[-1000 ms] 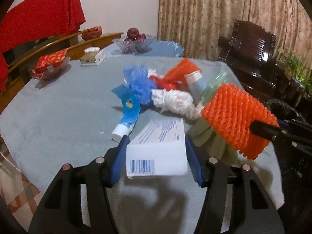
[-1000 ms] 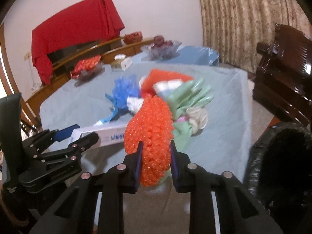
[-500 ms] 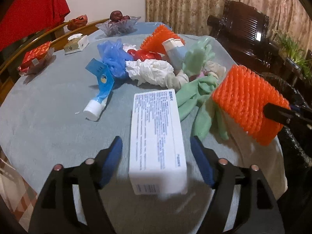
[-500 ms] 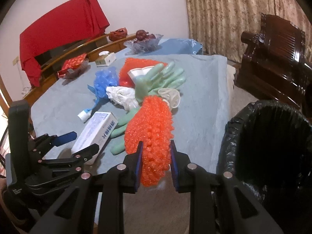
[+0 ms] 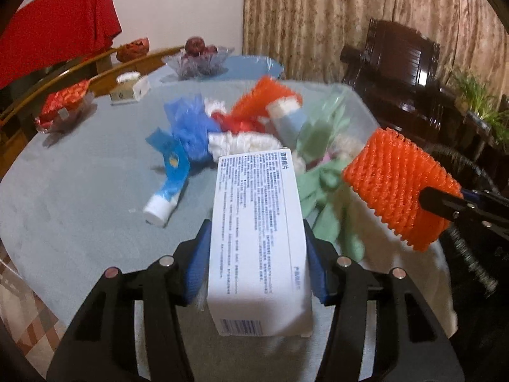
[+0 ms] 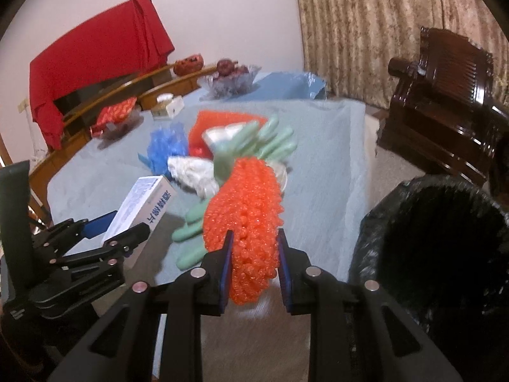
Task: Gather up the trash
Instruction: 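Carry both items over the bin and open both tools to drop them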
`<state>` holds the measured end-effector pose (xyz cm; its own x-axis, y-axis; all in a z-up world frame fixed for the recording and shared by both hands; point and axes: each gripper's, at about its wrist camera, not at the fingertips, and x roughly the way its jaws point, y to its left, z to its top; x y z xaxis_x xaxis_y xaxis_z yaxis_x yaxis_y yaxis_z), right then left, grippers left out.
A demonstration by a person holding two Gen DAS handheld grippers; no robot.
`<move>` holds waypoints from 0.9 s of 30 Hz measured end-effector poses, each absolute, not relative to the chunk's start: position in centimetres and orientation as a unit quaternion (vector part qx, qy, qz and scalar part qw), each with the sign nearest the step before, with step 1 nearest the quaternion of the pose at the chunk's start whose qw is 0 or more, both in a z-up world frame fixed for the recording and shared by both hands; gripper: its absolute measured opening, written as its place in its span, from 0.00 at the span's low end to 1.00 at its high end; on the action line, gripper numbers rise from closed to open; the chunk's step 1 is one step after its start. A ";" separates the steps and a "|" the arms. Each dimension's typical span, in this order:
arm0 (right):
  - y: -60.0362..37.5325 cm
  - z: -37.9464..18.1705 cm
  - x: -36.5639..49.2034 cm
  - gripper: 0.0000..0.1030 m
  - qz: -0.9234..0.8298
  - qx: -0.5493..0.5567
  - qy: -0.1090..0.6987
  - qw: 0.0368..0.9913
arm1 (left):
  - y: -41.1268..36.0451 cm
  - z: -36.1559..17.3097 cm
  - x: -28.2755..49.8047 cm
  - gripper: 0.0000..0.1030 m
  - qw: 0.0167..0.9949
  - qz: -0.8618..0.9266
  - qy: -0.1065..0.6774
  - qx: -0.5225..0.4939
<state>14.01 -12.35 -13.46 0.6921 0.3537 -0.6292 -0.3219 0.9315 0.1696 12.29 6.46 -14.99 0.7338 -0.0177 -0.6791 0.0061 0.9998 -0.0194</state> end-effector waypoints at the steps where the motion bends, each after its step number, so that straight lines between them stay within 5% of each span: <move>1: -12.6 -13.1 13.9 0.25 0.182 0.024 0.342 0.922 | 6.1 -14.2 12.1 0.51 0.934 -0.011 0.358 -0.008; 15: -24.3 -8.3 10.9 0.24 0.050 0.046 0.287 0.955 | -5.9 -8.6 13.3 0.51 0.952 -0.127 0.278 0.015; 27: -34.2 -10.9 9.2 0.24 -0.073 0.080 0.308 0.945 | -16.8 -10.8 15.3 0.51 0.931 -0.223 0.290 0.026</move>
<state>9.19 -34.21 -10.92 0.8001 -0.0892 -0.5932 0.1879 0.9764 0.1066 15.30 -16.80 -10.77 0.7332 -0.3995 -0.5503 0.4295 0.8995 -0.0808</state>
